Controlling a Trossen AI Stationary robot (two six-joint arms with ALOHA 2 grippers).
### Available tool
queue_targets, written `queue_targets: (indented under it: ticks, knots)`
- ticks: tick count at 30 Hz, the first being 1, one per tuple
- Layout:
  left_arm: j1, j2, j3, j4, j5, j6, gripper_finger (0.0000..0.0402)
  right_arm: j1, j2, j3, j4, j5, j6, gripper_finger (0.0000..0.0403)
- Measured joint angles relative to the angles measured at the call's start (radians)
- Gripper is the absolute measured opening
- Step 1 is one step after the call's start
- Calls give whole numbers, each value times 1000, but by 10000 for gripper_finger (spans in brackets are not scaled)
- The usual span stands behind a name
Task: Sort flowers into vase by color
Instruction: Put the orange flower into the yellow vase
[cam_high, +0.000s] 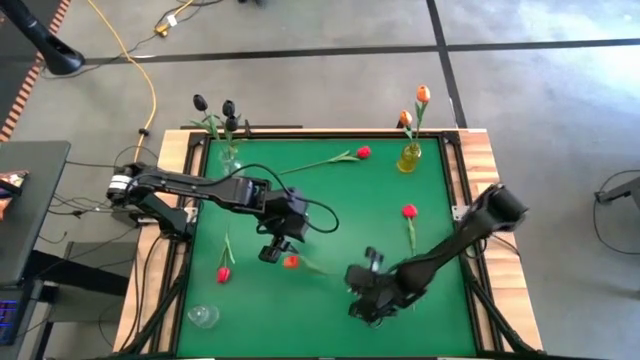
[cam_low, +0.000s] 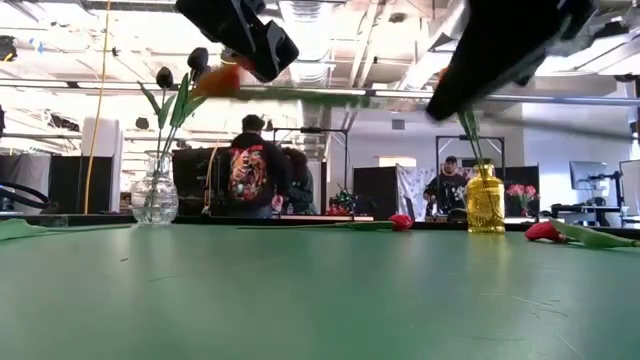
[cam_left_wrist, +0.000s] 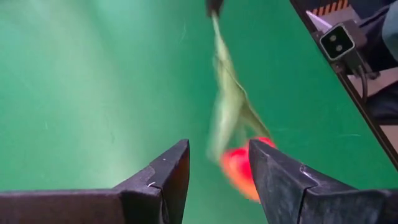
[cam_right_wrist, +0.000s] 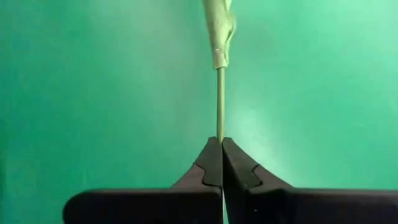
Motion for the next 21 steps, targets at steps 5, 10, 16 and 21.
queue_targets:
  ticks: [5, 10, 16, 21]
  knots:
    - [1, -21, 0, 4, -28, 0, 153, 53, -233, -239, 88, 145, 220, 18]
    - [6, -23, 0, 12, -49, 0, 153, 126, -437, -518, 262, 391, 374, 18]
    - [42, -23, 0, 39, -69, -49, 153, 100, -619, -708, 406, 961, 239, 18]
    - [80, -23, 0, 111, -98, -134, 153, -52, -778, -745, 361, 1032, 137, 18]
